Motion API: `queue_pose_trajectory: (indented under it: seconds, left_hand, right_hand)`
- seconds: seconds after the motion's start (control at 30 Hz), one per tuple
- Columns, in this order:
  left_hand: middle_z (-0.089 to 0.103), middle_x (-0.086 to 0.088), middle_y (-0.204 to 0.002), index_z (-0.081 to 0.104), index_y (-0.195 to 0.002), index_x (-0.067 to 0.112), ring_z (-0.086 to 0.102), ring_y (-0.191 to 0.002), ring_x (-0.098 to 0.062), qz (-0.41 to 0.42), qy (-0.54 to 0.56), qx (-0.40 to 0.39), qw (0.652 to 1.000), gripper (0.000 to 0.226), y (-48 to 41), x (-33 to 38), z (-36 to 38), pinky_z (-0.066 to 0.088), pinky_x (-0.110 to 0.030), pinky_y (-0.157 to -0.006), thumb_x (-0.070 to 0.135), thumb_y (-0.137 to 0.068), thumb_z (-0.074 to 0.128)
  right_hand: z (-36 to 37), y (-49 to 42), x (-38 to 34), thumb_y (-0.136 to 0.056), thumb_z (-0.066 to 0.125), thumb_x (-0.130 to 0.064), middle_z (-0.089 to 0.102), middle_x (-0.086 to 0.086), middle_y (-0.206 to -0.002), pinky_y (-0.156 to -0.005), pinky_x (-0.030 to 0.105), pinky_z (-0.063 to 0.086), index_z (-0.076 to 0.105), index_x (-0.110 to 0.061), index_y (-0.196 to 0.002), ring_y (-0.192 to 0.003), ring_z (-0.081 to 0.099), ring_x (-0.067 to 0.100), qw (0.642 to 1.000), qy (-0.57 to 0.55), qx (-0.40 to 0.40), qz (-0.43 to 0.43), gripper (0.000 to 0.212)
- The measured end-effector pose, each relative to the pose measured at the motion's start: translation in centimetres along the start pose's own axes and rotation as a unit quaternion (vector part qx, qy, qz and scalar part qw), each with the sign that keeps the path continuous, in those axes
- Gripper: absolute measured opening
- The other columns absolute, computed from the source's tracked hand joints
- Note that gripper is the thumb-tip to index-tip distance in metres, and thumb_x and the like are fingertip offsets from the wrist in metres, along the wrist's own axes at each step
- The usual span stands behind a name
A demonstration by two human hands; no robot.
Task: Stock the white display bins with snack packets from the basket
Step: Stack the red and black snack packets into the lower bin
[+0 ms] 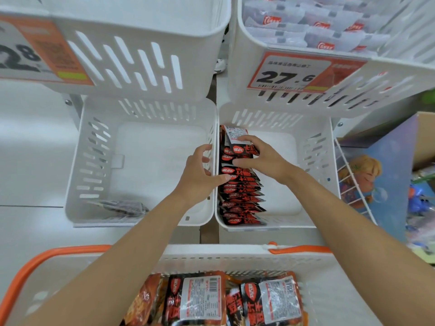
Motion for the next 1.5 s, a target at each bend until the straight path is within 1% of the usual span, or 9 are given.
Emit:
queue_pose_trajectory:
  seconds: [0.13,0.37,0.5,0.63,0.8,0.9,1.17,1.37,1.5]
  left_hand:
    - [0.041,-0.003,-0.130,0.032,-0.141,0.030,0.049,-0.075,-0.005,0.000,-0.006,0.001,1.000,0.076,-0.1,0.0,-0.1,0.041,-0.005,-0.051,0.026,-0.080,0.077]
    - [0.041,-0.004,-0.131,0.033,-0.141,0.029,0.049,-0.073,-0.005,-0.004,-0.002,0.000,1.000,0.076,0.0,0.1,-0.2,0.040,-0.011,-0.057,0.024,-0.080,0.078]
    - [0.041,-0.004,-0.130,0.033,-0.142,0.028,0.049,-0.074,-0.005,-0.001,-0.007,0.000,1.000,0.078,0.0,0.1,-0.1,0.043,-0.011,-0.055,0.024,-0.079,0.079]
    - [0.042,-0.003,-0.130,0.032,-0.142,0.029,0.050,-0.078,-0.005,-0.005,-0.014,0.004,1.000,0.078,0.1,0.1,-0.1,0.041,-0.011,-0.058,0.026,-0.079,0.079]
    - [0.045,-0.004,-0.134,0.034,-0.144,0.024,0.057,-0.097,-0.013,-0.031,0.006,0.020,0.999,0.077,0.6,0.6,-0.5,0.043,-0.018,-0.071,0.033,-0.081,0.076]
    - [0.046,-0.006,-0.135,0.035,-0.143,0.021,0.055,-0.110,-0.019,-0.045,-0.016,0.046,0.998,0.069,1.7,1.5,-1.2,0.039,-0.013,-0.060,0.035,-0.086,0.070]
    - [0.058,0.003,-0.093,0.057,-0.118,0.018,0.057,-0.074,-0.020,0.019,-0.054,0.043,0.997,0.034,13.2,4.4,-2.7,0.050,-0.032,-0.069,0.025,-0.088,0.069]
    - [0.062,0.000,-0.083,0.061,-0.109,0.012,0.060,-0.075,-0.017,-0.030,-0.038,-0.004,0.999,0.026,24.5,-0.6,-4.1,0.053,-0.022,-0.070,0.014,-0.085,0.072]
    - [0.063,-0.005,-0.086,0.063,-0.108,0.006,0.060,-0.089,-0.025,-0.087,-0.035,0.012,0.995,0.027,29.3,-5.0,-6.6,0.053,-0.032,-0.090,0.012,-0.084,0.074]
  right_hand:
    - [0.0,-0.1,0.6,-0.095,0.059,-0.042,0.056,-0.005,-0.130,-0.110,0.043,0.039,0.037,-0.027,-0.145,-0.116,0.055,0.017,0.975,-0.177,0.052,0.121,0.057]
    - [-0.5,-0.9,-0.4,-0.078,0.077,-0.021,0.069,0.002,-0.088,-0.087,0.036,0.041,0.066,-0.013,-0.090,-0.082,0.062,0.017,0.963,-0.130,0.123,0.201,0.018]
    - [-1.1,0.0,-0.6,-0.079,0.077,-0.036,0.066,0.001,-0.111,-0.101,0.045,0.038,0.064,-0.014,-0.102,-0.101,0.060,0.018,0.970,-0.035,0.036,0.237,0.034]
    - [-0.5,-0.1,-1.3,-0.090,0.066,-0.038,0.041,0.004,-0.151,-0.096,0.025,0.033,0.040,-0.014,-0.147,-0.132,0.043,0.020,0.990,0.024,0.056,0.124,0.067]
    - [0.4,0.7,-2.9,-0.098,0.050,-0.045,0.041,0.000,-0.151,-0.109,0.027,0.028,0.052,-0.022,-0.140,-0.140,0.036,0.018,0.990,0.129,0.037,0.033,0.048]
    - [0.2,2.4,-3.6,-0.099,0.051,-0.042,0.031,0.000,-0.157,-0.118,0.032,0.017,0.050,-0.026,-0.142,-0.146,0.024,0.016,0.985,0.149,0.086,0.006,0.046]
    - [5.0,19.0,-9.4,-0.091,0.059,-0.011,0.066,-0.003,-0.101,-0.079,0.014,0.045,0.069,-0.014,-0.105,-0.083,0.058,0.005,0.942,0.077,0.298,-0.133,0.018]
    - [11.3,27.8,-4.2,-0.093,0.058,-0.016,0.066,-0.010,-0.089,-0.070,0.016,0.045,0.068,-0.024,-0.097,-0.082,0.059,0.003,0.981,0.118,0.156,0.006,0.013]
    - [16.5,27.0,1.2,-0.095,0.056,-0.017,0.048,0.002,-0.147,-0.109,0.033,0.039,0.053,-0.019,-0.137,-0.137,0.042,0.020,0.966,0.252,-0.006,0.058,0.042]
Point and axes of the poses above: each hand's wrist, its own y-axis away from the middle knuckle, its own z-axis out of the palm, x = y × z, the point moved 4 cm from there along -y, towards the middle knuckle
